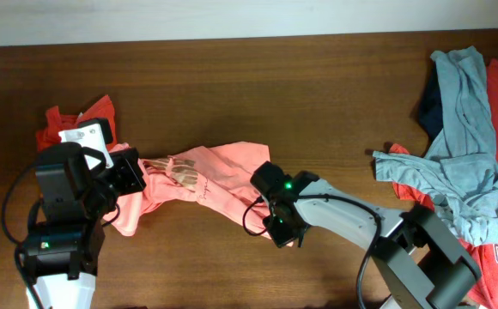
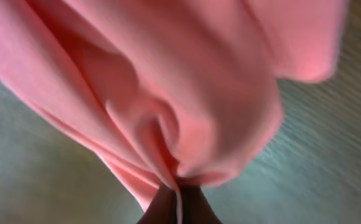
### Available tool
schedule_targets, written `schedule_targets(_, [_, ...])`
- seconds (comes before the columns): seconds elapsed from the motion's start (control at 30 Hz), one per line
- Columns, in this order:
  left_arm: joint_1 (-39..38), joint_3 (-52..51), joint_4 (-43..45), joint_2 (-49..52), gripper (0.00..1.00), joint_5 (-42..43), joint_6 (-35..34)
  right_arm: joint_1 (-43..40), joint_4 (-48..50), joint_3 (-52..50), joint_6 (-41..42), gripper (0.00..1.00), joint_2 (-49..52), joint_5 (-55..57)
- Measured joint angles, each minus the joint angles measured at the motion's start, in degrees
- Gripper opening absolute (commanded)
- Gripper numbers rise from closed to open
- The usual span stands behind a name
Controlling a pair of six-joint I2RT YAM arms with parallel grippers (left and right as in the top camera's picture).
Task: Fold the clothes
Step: 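Release the right gripper and regrasp the shirt's middle edge, then lift and stretch the pink shirt between both grippers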
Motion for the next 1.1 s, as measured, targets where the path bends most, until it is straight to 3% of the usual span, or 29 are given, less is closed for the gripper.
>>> schedule_targets(0.1, [0.0, 0.0, 0.0, 0.0, 0.00, 0.0, 0.2, -2.3, -6.6, 5.8, 0.3, 0.04, -3.5, 3.7])
schedule_targets(0.33, [0.0, 0.0, -0.2, -0.4, 0.00, -0.2, 3.4, -13.7, -18.6, 31.4, -1.6, 0.04, -17.1, 12.3])
schedule_targets(0.47, [0.0, 0.0, -1.7, -2.6, 0.00, -2.9, 6.3, -21.0, -24.9, 39.3, -2.7, 0.04, -20.8, 14.1])
schedule_targets(0.73, [0.0, 0.0, -1.8, -11.0, 0.00, -11.0, 8.1, -30.6, -31.8, 41.9, -3.0, 0.04, -20.6, 15.0])
schedule_targets(1.1, [0.0, 2.2, 0.4, -18.7, 0.00, -12.2, 8.4, -32.0, -37.0, 42.2, -3.1, 0.04, -25.7, 14.9])
